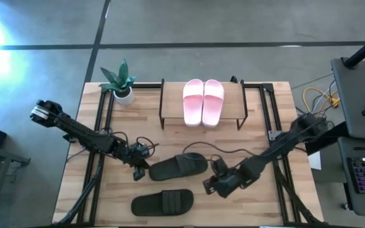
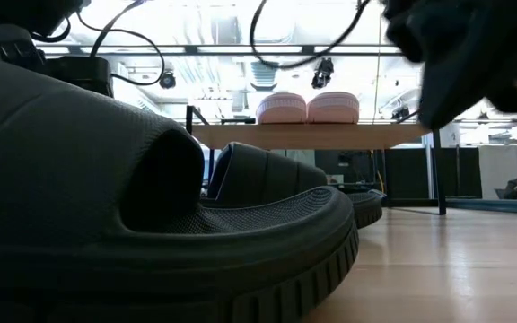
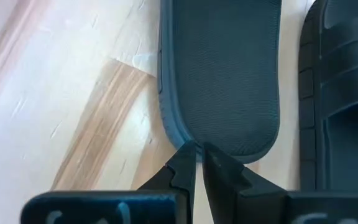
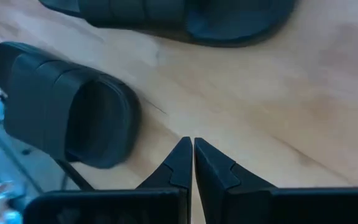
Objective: Pick and place slides into the shelf
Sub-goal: Put the top black slipper under the shelf, then adjust the shelf on the table
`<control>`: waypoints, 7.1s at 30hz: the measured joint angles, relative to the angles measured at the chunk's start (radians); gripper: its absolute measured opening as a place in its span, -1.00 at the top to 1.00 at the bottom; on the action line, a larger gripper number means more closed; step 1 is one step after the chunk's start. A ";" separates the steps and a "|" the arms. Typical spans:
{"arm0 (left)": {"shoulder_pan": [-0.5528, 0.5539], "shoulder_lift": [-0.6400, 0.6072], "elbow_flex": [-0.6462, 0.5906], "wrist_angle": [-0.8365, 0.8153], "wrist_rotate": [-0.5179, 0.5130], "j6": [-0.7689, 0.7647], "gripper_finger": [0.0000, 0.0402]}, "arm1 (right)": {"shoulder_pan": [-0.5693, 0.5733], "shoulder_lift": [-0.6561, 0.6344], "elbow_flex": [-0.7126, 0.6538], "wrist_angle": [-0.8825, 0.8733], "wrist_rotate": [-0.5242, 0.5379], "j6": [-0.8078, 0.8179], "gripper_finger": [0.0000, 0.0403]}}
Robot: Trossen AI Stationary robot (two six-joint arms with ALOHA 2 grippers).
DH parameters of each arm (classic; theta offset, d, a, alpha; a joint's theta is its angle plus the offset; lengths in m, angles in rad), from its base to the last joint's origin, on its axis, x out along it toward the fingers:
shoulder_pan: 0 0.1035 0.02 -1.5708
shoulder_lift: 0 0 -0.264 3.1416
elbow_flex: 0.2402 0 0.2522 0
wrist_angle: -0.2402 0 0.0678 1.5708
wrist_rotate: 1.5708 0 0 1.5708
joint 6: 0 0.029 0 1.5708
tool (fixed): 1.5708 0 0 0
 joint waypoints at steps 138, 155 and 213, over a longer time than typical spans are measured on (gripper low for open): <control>0.047 0.660 0.678 0.166 0.143 0.545 1.00 | 0.238 -0.124 0.060 -0.533 0.315 0.335 0.96; 0.068 0.795 0.795 0.139 0.116 0.677 1.00 | 0.323 -0.124 -0.004 -0.580 0.315 0.520 0.96; 0.023 0.417 0.747 -0.484 -0.630 -0.008 1.00 | 0.323 -0.123 -0.005 -0.630 0.314 0.507 0.96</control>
